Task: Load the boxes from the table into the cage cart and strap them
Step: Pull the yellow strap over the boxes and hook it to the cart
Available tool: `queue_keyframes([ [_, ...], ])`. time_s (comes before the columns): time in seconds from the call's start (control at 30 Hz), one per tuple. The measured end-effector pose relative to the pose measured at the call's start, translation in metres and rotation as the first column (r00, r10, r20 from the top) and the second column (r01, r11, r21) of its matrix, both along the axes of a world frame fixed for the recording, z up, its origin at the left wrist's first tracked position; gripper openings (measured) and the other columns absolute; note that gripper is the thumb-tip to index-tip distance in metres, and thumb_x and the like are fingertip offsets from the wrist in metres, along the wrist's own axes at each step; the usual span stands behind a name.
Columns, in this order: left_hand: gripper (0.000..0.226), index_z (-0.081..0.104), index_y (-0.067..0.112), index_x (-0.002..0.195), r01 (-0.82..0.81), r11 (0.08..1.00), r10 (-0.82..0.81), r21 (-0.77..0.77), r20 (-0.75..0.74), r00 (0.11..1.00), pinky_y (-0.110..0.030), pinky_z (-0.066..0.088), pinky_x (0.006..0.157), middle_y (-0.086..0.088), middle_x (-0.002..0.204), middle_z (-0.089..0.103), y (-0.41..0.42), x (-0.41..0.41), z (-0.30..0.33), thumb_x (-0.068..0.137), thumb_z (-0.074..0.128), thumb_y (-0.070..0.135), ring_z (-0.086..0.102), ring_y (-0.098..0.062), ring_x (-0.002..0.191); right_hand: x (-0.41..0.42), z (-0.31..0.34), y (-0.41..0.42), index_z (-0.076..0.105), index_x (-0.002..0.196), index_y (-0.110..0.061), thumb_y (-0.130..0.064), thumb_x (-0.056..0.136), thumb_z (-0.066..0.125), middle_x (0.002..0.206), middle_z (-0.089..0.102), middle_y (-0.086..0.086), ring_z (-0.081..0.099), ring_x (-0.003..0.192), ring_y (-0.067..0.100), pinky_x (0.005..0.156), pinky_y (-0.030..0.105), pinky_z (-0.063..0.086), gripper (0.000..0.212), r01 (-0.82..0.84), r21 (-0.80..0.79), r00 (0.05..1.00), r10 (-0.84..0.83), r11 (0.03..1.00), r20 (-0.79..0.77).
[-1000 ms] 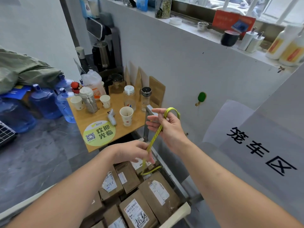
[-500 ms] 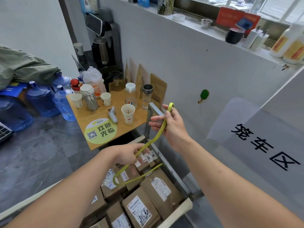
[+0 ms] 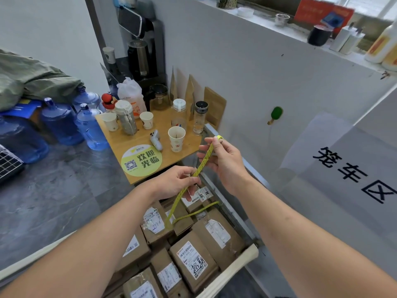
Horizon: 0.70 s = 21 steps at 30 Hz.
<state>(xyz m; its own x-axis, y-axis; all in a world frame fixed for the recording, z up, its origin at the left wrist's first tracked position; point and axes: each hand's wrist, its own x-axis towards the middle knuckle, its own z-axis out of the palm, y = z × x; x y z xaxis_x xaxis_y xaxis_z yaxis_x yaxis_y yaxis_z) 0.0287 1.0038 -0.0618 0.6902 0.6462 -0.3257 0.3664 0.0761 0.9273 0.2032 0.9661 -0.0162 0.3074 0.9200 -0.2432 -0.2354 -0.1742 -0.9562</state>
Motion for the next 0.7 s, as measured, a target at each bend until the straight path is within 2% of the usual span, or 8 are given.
queue_keyframes([
  [0.1, 0.024, 0.066, -0.001, 0.106, 0.035, 0.999, -0.032, 0.036, -0.067, 0.997, -0.037, 0.061, 0.079, -0.024, 0.093, 0.072, -0.009, -0.018, -0.003, 0.106, 0.060, 0.022, 0.074, -0.039, 0.088, -0.017, 0.003, -0.012, 0.070, 0.119, -0.009, -0.037, 0.108, 0.051, 0.109, 0.075, 0.021, 0.075, 0.096, 0.032, 0.085, 0.042, 0.063, 0.036, 0.038, 0.032, 0.997, -0.036, 0.999, -0.066],
  [0.27, 0.019, 0.075, 0.025, 0.092, 0.141, 0.979, -0.100, 0.150, -0.250, 0.963, -0.051, 0.056, 0.093, -0.001, 0.095, 0.076, -0.027, -0.050, -0.009, 0.101, 0.065, 0.038, 0.073, -0.026, 0.093, -0.042, 0.007, -0.037, 0.060, 0.124, -0.012, -0.026, 0.109, 0.053, 0.100, 0.078, 0.018, 0.075, 0.097, 0.037, 0.090, 0.048, 0.062, 0.022, 0.060, 0.049, 0.996, -0.056, 0.997, -0.073],
  [0.37, 0.019, 0.076, 0.033, 0.086, 0.166, 0.969, -0.099, 0.183, -0.327, 0.940, -0.051, 0.055, 0.091, -0.001, 0.090, 0.075, -0.039, -0.067, -0.010, 0.098, 0.066, 0.043, 0.069, -0.022, 0.087, -0.056, 0.009, -0.051, 0.056, 0.126, -0.014, -0.017, 0.107, 0.056, 0.099, 0.078, 0.017, 0.076, 0.097, 0.035, 0.091, 0.048, 0.061, 0.019, 0.038, 0.042, 0.998, -0.036, 0.998, -0.053],
  [0.43, 0.019, 0.076, 0.034, 0.085, 0.160, 0.968, -0.080, 0.192, -0.369, 0.926, -0.053, 0.055, 0.093, -0.004, 0.092, 0.073, -0.048, -0.077, -0.010, 0.098, 0.065, 0.043, 0.067, -0.017, 0.084, -0.062, 0.010, -0.058, 0.059, 0.125, -0.011, -0.014, 0.105, 0.059, 0.102, 0.078, 0.017, 0.076, 0.098, 0.034, 0.091, 0.049, 0.061, 0.020, 0.016, 0.045, 0.999, -0.015, 0.999, -0.040],
  [0.47, 0.019, 0.076, 0.034, 0.085, 0.147, 0.970, -0.062, 0.195, -0.388, 0.920, -0.050, 0.055, 0.094, -0.001, 0.092, 0.074, -0.053, -0.081, -0.010, 0.099, 0.064, 0.040, 0.069, -0.015, 0.088, -0.065, 0.010, -0.061, 0.061, 0.123, -0.010, -0.014, 0.104, 0.062, 0.103, 0.077, 0.017, 0.076, 0.098, 0.034, 0.091, 0.049, 0.061, 0.019, 0.011, 0.045, 0.999, -0.009, 0.999, -0.043],
  [0.53, 0.018, 0.076, 0.032, 0.087, 0.108, 0.973, -0.016, 0.205, -0.405, 0.914, -0.046, 0.055, 0.096, 0.005, 0.095, 0.075, -0.062, -0.089, -0.010, 0.100, 0.064, 0.035, 0.071, -0.016, 0.094, -0.069, 0.010, -0.067, 0.063, 0.119, -0.008, -0.016, 0.102, 0.065, 0.103, 0.078, 0.015, 0.076, 0.098, 0.032, 0.090, 0.048, 0.062, 0.019, -0.001, 0.046, 0.999, 0.003, 0.999, -0.046],
  [0.7, 0.014, 0.073, 0.025, 0.089, 0.037, 0.978, 0.052, 0.208, -0.406, 0.913, -0.047, 0.055, 0.098, 0.006, 0.092, 0.075, -0.094, -0.103, -0.012, 0.099, 0.068, 0.034, 0.071, -0.016, 0.095, -0.081, 0.007, -0.088, 0.061, 0.122, -0.001, -0.015, 0.101, 0.067, 0.099, 0.078, 0.016, 0.077, 0.095, 0.030, 0.088, 0.043, 0.063, 0.025, -0.088, 0.068, 0.995, 0.091, 0.994, -0.041],
])
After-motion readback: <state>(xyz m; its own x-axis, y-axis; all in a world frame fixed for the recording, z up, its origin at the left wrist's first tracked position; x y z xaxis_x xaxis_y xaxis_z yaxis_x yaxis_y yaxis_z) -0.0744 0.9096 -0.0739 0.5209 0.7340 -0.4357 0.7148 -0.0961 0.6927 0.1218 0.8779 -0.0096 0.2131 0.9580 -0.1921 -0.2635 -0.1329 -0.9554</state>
